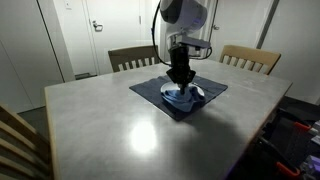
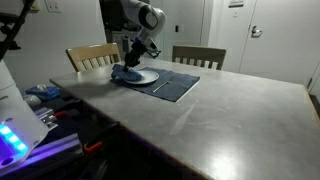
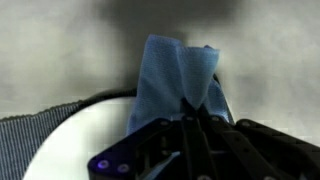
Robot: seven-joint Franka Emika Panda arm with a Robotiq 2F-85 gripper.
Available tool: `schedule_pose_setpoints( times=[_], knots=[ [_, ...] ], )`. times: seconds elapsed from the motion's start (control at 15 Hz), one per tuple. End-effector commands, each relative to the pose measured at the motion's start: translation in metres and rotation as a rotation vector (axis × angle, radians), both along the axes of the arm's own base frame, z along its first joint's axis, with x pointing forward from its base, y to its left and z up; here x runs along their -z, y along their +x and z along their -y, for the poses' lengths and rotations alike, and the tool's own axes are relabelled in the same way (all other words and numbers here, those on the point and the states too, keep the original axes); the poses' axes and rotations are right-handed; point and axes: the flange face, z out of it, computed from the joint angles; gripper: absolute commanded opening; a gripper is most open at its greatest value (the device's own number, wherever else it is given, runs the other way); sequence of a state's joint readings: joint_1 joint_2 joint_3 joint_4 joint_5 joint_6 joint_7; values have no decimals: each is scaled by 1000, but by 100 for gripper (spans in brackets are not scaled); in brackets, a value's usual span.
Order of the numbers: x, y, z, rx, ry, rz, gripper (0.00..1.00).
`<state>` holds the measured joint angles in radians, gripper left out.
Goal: Use the blue towel to wipe the white plate
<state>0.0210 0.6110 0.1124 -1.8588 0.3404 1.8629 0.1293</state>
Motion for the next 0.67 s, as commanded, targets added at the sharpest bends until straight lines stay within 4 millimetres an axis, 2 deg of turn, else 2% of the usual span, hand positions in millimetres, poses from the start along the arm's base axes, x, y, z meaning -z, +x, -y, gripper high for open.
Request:
schedule_pose_setpoints(
  times=[0.0,0.6],
  knots=[
    [8,-2,13,104,-56,-155,1],
    [53,-11,51,426,-284,-404,1]
  ],
)
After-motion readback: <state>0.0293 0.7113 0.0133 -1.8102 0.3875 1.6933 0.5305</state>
